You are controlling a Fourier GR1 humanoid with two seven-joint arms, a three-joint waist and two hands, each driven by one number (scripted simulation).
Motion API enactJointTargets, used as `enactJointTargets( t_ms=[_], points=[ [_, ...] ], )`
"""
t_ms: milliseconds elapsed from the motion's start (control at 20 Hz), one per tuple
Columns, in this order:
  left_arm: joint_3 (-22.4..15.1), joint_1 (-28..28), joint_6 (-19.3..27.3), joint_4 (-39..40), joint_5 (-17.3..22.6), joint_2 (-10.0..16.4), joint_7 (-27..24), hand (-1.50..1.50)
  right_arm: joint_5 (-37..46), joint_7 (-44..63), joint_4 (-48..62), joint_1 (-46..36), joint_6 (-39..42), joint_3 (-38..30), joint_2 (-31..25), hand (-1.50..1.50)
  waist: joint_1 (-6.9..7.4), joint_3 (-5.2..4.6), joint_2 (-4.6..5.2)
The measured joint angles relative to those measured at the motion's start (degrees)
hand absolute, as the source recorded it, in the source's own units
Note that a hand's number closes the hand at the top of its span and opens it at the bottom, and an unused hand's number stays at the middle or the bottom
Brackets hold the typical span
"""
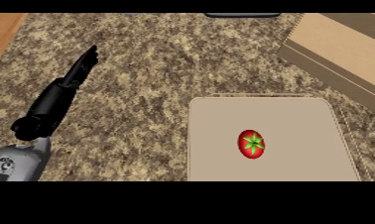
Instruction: Pick the tomato from the tray and place it in the cardboard box
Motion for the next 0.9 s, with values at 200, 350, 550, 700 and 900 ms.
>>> enactJointTargets(
  t_ms=[200, 350, 550, 700, 900],
  points=[
    [-0.99, -1.63, -0.60, 1.20, -0.56, -1.13, 0.08, 0.00, -0.32, 10.73, -0.50, -6.39, 6.81, 4.64, -3.59, -1.50, 1.51, 0.00, 0.24],
    [-1.05, -3.56, -1.29, 1.62, -0.38, -1.53, 0.81, 0.00, -0.59, 18.21, -0.60, -12.17, 11.02, 9.13, -4.37, -1.50, 2.51, -0.01, 0.36],
    [-1.24, -4.66, -1.83, 2.54, -0.78, -1.98, 0.67, 0.00, -1.22, 24.55, -0.17, -19.92, 15.12, 15.16, -2.73, -1.50, 3.53, -0.02, 0.45],
    [-1.62, -4.68, -1.88, 3.00, -1.21, -2.57, 0.54, 0.00, -1.48, 27.91, 0.04, -24.17, 16.73, 19.59, -0.07, -1.50, 3.65, -0.03, 0.36],
    [-1.52, -5.46, -1.73, 3.63, -1.73, -3.14, 0.71, 0.00, -1.76, 30.64, 2.00, -30.07, 18.25, 23.93, 4.82, -1.50, 3.58, 0.00, 0.31]
  ],
)
